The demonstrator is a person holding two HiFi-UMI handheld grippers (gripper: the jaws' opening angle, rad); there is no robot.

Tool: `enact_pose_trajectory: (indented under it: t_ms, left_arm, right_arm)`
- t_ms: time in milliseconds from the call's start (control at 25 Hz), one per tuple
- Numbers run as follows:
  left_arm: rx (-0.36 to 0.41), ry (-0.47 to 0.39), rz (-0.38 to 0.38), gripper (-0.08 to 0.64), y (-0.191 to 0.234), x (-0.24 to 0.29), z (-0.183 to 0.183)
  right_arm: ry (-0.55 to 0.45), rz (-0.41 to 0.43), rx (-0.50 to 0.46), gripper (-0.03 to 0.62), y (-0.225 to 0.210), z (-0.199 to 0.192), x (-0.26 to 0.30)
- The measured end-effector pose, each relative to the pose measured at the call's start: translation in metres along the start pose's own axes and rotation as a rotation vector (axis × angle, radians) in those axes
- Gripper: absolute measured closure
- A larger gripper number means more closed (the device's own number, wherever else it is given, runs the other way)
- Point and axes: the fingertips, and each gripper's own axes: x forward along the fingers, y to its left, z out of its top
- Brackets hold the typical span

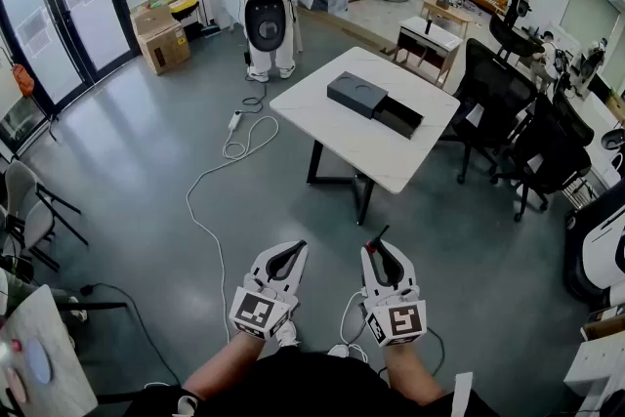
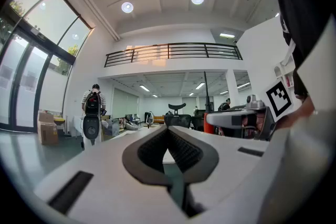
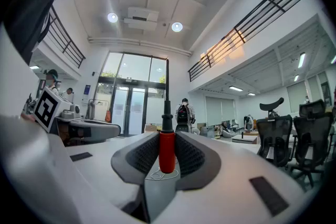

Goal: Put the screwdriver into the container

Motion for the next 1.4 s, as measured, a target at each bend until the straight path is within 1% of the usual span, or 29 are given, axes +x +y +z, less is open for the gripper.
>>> enact_pose_trajectory:
  t_ms: [240, 480, 680, 880, 1160, 1400]
  left_arm:
    - [0.007, -0.006, -0.005, 0.555, -0.007, 0.004, 0.005]
    - [0.01, -0.006, -0.011, 0.555, 0.004, 0.007, 0.004]
    - [0.018, -0.014, -0.014, 0.555, 0.026, 0.003, 0.005]
    - [0.012, -0.023, -0.036, 0.555, 0.055, -0.007, 0.005]
    - [0.009, -0.017, -0.045, 0.555, 0.087, -0.02, -0.002]
    - [-0.012, -0.011, -0.061, 0.555, 0.094, -0.017, -0.008]
  right_arm:
    - [0.008, 0.005, 0.003, 0.485, -0.001, -0.005, 0.0]
    - [-0.007, -0.003, 0.002, 0.485, 0.001, -0.002, 0.01]
    - [-0.053, -0.003, -0.005, 0.484, 0.014, 0.008, 0.022]
    - [-0.066, -0.016, 0.006, 0.485, 0.036, 0.012, 0.042]
    - [-0.046, -0.059, -0.004, 0.485, 0.056, 0.006, 0.058]
    - [-0.04, -0.08, -0.001, 0.485, 0.054, 0.005, 0.065]
